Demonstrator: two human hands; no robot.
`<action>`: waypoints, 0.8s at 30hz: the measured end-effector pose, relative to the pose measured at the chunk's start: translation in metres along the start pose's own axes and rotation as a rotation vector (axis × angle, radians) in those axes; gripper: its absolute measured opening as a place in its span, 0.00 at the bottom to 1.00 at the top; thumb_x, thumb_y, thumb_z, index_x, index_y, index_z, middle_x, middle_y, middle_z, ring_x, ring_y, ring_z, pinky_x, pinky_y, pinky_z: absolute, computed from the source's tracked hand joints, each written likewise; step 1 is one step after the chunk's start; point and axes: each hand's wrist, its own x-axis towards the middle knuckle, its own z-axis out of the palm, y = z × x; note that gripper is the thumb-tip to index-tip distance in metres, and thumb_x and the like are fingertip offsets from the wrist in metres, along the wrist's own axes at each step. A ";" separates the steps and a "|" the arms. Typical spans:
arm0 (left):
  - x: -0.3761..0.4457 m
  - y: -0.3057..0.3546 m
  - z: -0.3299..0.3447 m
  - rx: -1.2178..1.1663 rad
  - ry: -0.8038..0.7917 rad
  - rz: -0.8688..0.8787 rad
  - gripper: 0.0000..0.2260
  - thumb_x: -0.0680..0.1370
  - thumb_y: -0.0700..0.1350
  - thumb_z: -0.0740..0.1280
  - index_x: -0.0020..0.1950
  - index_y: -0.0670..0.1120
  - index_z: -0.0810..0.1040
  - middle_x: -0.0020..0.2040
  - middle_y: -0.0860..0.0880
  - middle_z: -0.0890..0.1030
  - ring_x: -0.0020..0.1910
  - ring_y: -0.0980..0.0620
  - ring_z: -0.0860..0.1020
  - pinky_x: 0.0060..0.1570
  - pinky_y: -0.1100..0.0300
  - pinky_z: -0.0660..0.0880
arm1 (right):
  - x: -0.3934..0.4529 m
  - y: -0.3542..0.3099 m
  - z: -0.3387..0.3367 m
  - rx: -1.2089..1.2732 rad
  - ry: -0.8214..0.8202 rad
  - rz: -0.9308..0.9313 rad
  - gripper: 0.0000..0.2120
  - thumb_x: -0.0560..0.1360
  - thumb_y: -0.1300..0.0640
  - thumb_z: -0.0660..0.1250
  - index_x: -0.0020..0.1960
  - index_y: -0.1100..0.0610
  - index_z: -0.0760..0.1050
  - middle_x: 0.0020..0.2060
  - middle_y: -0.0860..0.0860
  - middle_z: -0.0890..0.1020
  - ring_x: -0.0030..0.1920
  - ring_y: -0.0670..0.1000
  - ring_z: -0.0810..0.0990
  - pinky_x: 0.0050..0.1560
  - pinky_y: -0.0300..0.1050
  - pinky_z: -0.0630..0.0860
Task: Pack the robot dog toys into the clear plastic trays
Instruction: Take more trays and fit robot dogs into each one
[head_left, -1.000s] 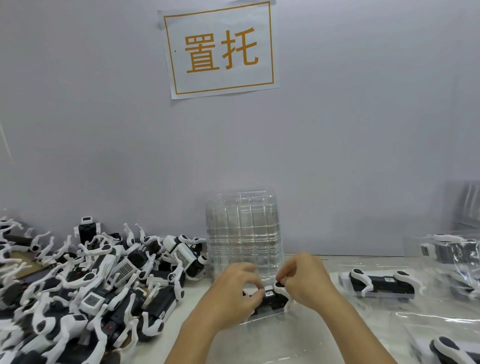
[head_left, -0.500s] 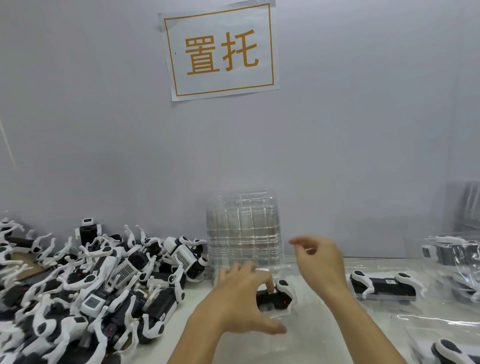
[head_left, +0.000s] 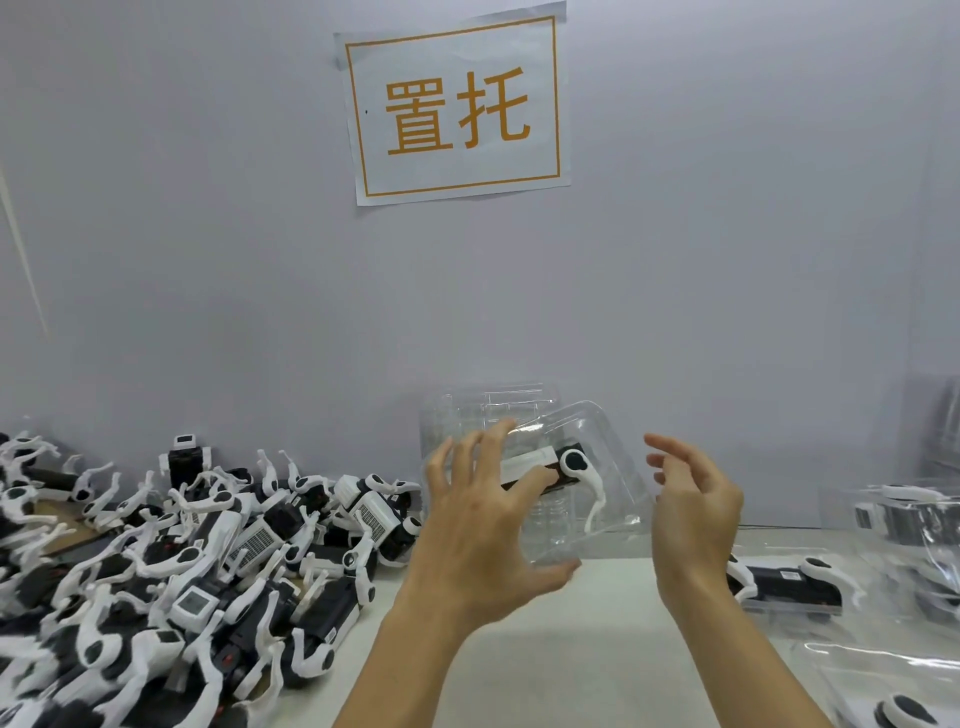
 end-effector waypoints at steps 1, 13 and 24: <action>0.000 -0.001 0.000 -0.013 0.001 -0.006 0.29 0.63 0.69 0.72 0.60 0.58 0.76 0.74 0.45 0.65 0.72 0.43 0.63 0.72 0.40 0.56 | 0.000 0.000 0.000 0.015 -0.003 0.001 0.16 0.78 0.62 0.59 0.47 0.48 0.84 0.43 0.47 0.83 0.46 0.44 0.80 0.51 0.45 0.75; -0.004 -0.019 -0.022 -1.561 0.207 -0.576 0.15 0.74 0.57 0.70 0.58 0.52 0.82 0.58 0.48 0.83 0.56 0.45 0.82 0.51 0.42 0.80 | -0.002 -0.003 0.000 0.150 -0.036 0.113 0.17 0.78 0.65 0.57 0.47 0.54 0.84 0.41 0.52 0.81 0.42 0.50 0.77 0.39 0.43 0.72; -0.025 -0.044 0.002 -2.435 0.144 -0.554 0.34 0.69 0.73 0.65 0.35 0.41 0.84 0.34 0.45 0.82 0.37 0.43 0.83 0.66 0.27 0.62 | -0.004 -0.003 0.000 0.166 -0.065 0.140 0.16 0.78 0.67 0.57 0.46 0.56 0.83 0.38 0.53 0.80 0.41 0.50 0.76 0.38 0.43 0.71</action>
